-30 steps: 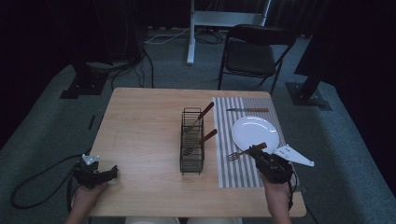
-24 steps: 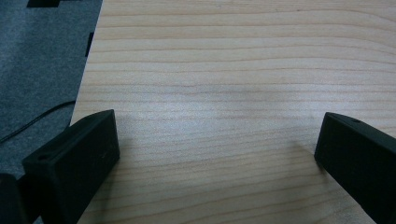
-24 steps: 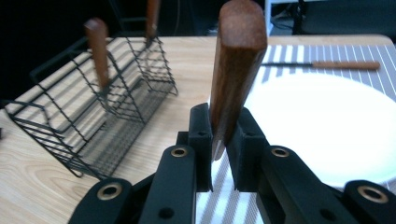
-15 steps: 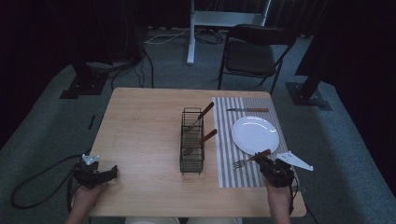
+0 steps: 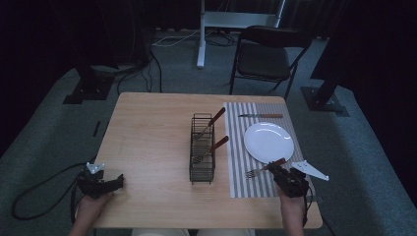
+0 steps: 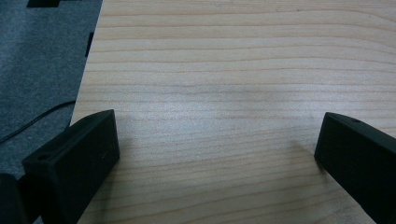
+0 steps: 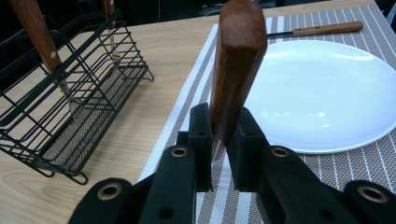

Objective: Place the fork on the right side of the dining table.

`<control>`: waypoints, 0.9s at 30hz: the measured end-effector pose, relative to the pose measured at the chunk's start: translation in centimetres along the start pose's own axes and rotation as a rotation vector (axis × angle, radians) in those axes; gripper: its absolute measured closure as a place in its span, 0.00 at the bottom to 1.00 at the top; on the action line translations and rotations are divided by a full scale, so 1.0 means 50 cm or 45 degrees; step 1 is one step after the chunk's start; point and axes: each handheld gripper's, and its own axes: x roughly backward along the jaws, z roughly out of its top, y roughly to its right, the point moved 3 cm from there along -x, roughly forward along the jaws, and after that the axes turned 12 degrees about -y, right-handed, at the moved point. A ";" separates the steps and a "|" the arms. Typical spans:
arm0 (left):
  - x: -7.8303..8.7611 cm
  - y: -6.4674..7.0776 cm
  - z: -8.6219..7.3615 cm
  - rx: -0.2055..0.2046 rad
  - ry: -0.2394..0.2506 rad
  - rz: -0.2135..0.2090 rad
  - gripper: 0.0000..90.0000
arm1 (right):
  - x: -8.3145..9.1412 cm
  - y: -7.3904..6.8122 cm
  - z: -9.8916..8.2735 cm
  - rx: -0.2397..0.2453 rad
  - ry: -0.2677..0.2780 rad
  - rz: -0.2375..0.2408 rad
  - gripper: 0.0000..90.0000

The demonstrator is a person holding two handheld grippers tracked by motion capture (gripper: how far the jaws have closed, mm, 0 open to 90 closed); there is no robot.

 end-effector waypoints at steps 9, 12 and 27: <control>0.000 0.000 0.000 0.000 0.000 0.000 0.00 | 0.000 0.024 -0.012 -0.073 0.006 0.017 0.89; 0.000 0.000 0.000 0.000 0.000 0.000 0.00 | 0.000 0.037 -0.018 -0.095 0.003 0.026 0.88; 0.000 0.000 -0.001 0.003 0.000 0.001 0.00 | -0.003 0.086 -0.042 -0.222 -0.016 0.108 0.86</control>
